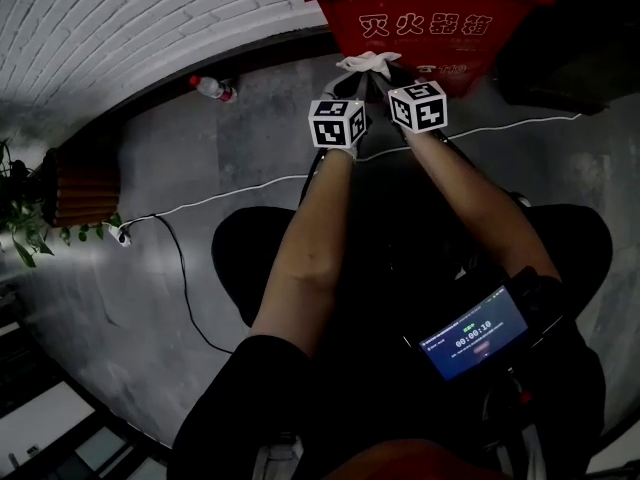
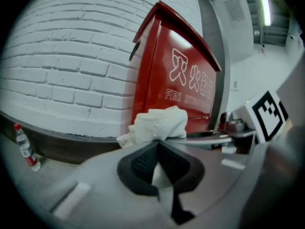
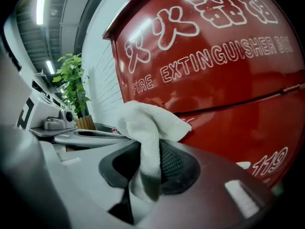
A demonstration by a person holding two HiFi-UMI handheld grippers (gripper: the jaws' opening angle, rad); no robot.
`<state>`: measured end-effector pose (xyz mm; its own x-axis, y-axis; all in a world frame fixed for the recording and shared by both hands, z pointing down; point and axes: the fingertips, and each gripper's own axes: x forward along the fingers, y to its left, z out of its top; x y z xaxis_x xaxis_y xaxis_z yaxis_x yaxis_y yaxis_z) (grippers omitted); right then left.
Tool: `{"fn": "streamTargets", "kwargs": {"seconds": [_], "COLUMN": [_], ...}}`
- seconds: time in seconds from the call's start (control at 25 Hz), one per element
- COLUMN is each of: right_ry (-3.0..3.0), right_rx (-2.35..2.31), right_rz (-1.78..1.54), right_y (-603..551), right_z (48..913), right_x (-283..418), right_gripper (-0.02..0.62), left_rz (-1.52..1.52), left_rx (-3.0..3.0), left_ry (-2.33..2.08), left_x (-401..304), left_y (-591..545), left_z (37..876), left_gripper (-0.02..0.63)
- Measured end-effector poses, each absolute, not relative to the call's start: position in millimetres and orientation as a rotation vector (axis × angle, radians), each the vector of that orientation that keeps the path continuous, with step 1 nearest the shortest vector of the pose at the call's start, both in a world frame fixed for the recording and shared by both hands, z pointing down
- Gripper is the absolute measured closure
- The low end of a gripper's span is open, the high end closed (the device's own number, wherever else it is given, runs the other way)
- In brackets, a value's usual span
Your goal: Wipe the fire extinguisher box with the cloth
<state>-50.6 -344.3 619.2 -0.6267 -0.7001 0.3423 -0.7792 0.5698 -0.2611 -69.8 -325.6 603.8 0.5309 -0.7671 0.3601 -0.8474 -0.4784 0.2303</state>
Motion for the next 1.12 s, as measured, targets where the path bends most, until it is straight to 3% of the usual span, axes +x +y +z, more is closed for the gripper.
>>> {"fn": "streamTargets", "kwargs": {"seconds": [0.6,1.12], "right_ry": [-2.48,-2.369], "right_rx": [1.474,1.695], "right_rz": [0.567,0.572], "right_y": [-348,-351], "right_z": [621,615], "right_x": [94,202], "right_gripper": [0.494,0.494], "left_rz": [0.29,0.29], "left_rx": [2.546,2.52], "left_ry": [-1.101,-1.109], "left_x": [45,74], "left_y": [-320,-293], "left_z": [600,609], "left_gripper": [0.607,0.606]}}
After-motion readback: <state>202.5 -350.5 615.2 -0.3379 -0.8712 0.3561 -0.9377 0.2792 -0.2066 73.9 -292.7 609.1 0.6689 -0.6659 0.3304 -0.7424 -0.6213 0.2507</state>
